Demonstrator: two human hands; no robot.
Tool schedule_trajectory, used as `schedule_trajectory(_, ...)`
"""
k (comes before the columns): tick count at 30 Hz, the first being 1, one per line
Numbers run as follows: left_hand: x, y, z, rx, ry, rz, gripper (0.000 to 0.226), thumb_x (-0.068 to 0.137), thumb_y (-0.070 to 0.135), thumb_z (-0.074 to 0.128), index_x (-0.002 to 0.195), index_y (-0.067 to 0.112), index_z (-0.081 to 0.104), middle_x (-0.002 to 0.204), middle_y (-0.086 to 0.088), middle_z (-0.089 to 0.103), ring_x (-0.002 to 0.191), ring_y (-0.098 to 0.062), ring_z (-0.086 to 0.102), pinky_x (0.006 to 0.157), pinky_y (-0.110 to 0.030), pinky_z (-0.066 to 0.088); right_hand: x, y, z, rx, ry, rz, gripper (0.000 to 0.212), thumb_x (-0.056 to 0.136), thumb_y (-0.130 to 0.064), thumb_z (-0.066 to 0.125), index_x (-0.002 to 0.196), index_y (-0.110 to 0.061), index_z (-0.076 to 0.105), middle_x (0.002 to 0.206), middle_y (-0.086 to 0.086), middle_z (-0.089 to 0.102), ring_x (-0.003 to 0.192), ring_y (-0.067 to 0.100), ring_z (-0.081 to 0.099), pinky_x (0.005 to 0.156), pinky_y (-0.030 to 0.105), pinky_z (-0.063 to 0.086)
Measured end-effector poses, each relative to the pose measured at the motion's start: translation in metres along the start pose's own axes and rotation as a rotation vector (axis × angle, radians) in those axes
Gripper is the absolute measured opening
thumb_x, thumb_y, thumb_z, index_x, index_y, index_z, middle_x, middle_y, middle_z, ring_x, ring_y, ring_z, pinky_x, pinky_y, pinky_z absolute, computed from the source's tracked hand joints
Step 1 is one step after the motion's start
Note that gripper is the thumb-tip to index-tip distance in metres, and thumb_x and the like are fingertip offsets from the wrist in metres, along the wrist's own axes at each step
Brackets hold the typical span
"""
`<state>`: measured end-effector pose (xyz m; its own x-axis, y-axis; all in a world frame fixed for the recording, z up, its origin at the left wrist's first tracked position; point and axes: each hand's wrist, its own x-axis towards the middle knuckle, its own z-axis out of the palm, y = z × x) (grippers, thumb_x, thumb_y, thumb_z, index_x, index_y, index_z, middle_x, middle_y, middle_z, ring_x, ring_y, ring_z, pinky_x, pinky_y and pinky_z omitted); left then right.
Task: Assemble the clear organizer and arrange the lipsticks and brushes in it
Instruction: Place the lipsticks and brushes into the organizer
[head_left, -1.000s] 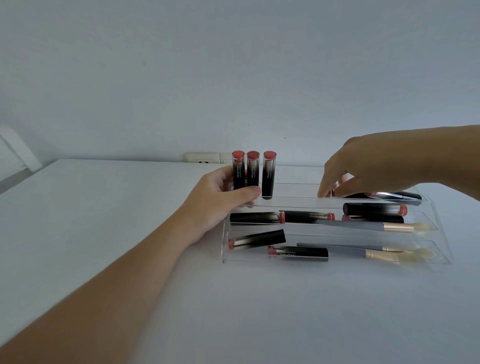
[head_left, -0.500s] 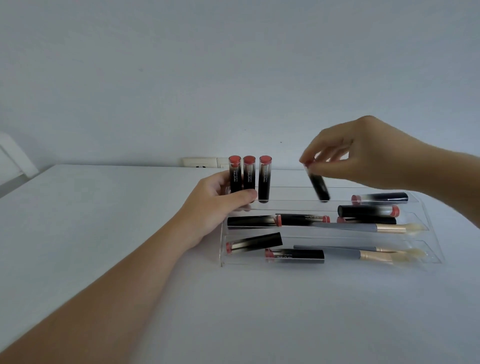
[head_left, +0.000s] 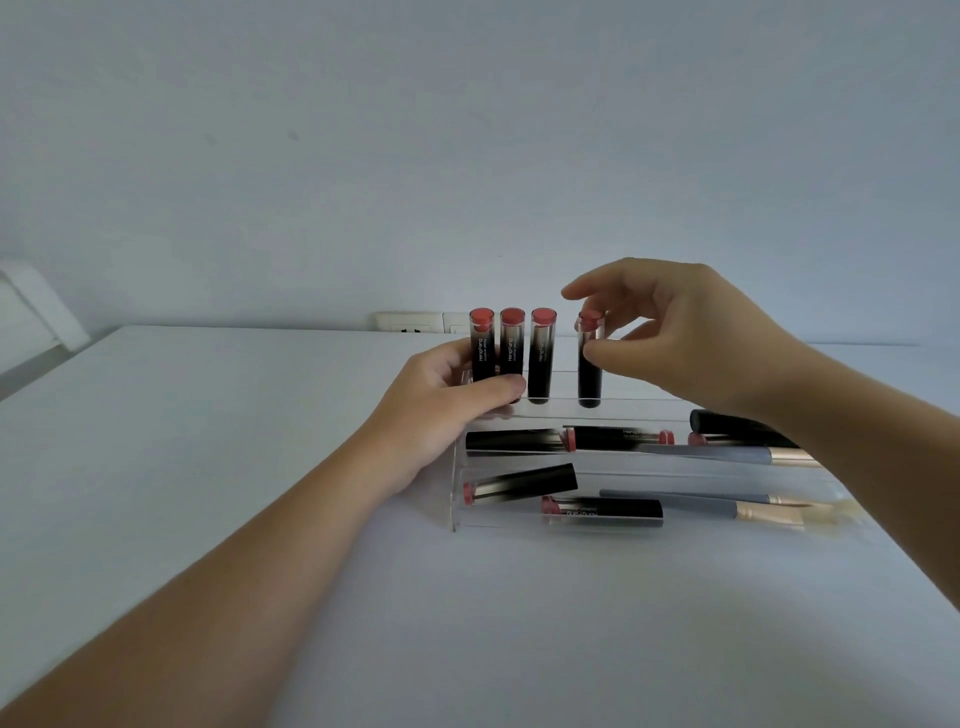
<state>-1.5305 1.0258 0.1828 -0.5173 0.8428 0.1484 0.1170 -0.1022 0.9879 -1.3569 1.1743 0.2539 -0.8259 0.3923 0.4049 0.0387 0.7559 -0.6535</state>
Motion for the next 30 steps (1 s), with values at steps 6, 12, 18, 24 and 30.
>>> schedule_trajectory(6,0.000,0.000,0.000,0.002,-0.001,0.004,0.030,0.069,0.032,0.081,0.098,0.025,0.079,0.102,-0.006,0.078,0.093,-0.021,0.076,0.082,-0.026,0.058,-0.003,0.003,0.000,-0.002,-0.036,0.067,0.040,0.080,-0.009,0.075,0.111,-0.034,0.069,0.096,-0.007,0.074,0.082,0.009,0.073,0.086,0.028,0.057)
schedule_trajectory(12,0.000,0.001,-0.002,0.037,-0.012,0.014,0.031,0.069,0.037,0.081,0.099,0.030,0.079,0.102,-0.002,0.079,0.095,-0.020,0.076,0.084,-0.027,0.058,-0.001,0.005,0.011,0.046,-0.003,0.068,0.042,0.080,-0.011,0.078,0.116,-0.029,0.068,0.093,-0.005,0.073,0.081,0.012,0.071,0.083,0.026,0.055)
schedule_trajectory(18,-0.003,0.005,-0.005,0.152,-0.009,0.054,0.034,0.073,0.045,0.079,0.106,0.039,0.074,0.103,0.008,0.078,0.098,-0.008,0.073,0.088,-0.025,0.052,-0.001,0.012,0.014,0.053,-0.025,0.087,0.046,0.079,-0.012,0.079,0.117,-0.032,0.064,0.085,-0.011,0.074,0.075,0.007,0.072,0.079,0.021,0.056)
schedule_trajectory(24,-0.015,0.024,-0.026,0.359,0.131,0.128,0.045,0.064,0.057,0.079,0.100,0.035,0.065,0.100,0.017,0.070,0.090,-0.003,0.067,0.083,-0.024,0.052,-0.002,0.015,0.017,0.069,-0.057,0.102,0.054,0.078,-0.010,0.080,0.124,-0.030,0.061,0.088,-0.016,0.074,0.080,0.005,0.073,0.085,0.026,0.055)
schedule_trajectory(30,-0.049,0.049,-0.020,0.728,0.103,0.413,0.026,0.074,0.052,0.074,0.080,0.032,0.059,0.077,0.018,0.061,0.058,-0.007,0.050,0.053,-0.018,0.043,-0.002,0.013,0.011,0.073,-0.067,0.126,0.054,0.079,-0.015,0.081,0.126,-0.030,0.060,0.086,-0.019,0.074,0.081,0.000,0.072,0.081,0.017,0.050)
